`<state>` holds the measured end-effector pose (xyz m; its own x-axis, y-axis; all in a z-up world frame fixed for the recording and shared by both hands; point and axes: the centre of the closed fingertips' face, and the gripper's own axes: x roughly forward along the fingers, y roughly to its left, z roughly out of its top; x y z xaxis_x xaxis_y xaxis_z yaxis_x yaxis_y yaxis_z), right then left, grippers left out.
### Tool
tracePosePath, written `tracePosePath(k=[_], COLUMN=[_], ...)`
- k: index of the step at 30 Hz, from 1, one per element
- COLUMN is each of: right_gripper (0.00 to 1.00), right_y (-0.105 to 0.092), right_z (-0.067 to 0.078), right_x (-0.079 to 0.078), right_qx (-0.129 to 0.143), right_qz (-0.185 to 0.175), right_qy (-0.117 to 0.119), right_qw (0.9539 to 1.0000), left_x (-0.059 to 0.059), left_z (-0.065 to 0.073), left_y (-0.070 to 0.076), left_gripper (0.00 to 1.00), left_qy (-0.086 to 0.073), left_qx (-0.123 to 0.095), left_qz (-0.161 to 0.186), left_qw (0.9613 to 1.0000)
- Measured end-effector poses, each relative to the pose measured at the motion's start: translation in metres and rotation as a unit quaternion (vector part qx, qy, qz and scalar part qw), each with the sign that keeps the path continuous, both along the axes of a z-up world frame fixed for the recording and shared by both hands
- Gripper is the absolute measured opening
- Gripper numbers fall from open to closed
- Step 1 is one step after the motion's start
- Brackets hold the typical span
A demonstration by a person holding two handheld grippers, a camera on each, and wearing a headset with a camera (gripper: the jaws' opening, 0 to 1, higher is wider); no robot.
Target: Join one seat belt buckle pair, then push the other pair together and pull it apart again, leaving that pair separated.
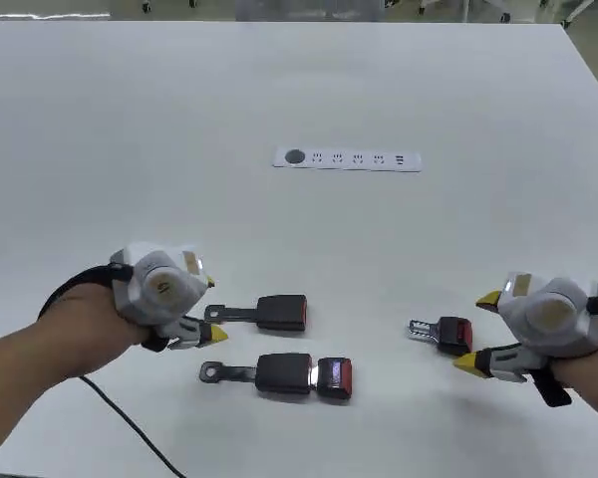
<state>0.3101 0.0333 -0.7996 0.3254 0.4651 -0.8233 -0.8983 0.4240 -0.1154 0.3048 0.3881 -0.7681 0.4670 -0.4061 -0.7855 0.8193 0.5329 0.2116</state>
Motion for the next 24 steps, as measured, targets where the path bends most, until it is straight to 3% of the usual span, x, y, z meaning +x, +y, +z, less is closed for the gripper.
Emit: tracePosePath(k=[2, 6, 10, 14, 17, 22, 24], right_gripper=[0.61, 0.67, 0.80, 0.93, 1.00, 1.00, 1.00], right_y=[0.001, -0.002, -0.002, -0.004, -0.004, 0.003, 0.004], right_z=[0.008, 0.017, 0.021, 0.020, 0.022, 0.030, 0.031], right_x=[-0.009, -0.022, -0.032, -0.038, -0.037, -0.043, -0.045], right_qx=[0.015, 0.031, 0.041, 0.038, 0.047, 0.060, 0.065], right_qz=[-0.015, -0.039, -0.055, -0.061, -0.079, -0.085, -0.095], right_qy=[-0.001, -0.007, -0.009, -0.018, -0.024, -0.033, -0.027], right_qw=[0.9998, 0.9988, 0.9976, 0.9973, 0.9955, 0.9940, 0.9930], left_x=[-0.023, -0.047, -0.067, -0.068, -0.069, -0.073, -0.075], left_z=[0.004, 0.014, 0.017, 0.026, 0.027, 0.027, 0.025], left_y=[0.011, 0.027, 0.029, 0.036, 0.039, 0.044, 0.047], left_gripper=[0.55, 0.60, 0.76, 0.89, 1.00, 1.00, 1.00], left_qy=[0.012, 0.005, 0.000, -0.013, -0.013, -0.014, -0.019], left_qx=[-0.015, -0.060, -0.063, -0.084, -0.087, -0.088, -0.076], left_qz=[0.017, 0.080, 0.084, 0.123, 0.142, 0.158, 0.162], left_qw=[0.9997, 0.9950, 0.9944, 0.9888, 0.9859, 0.9834, 0.9836])
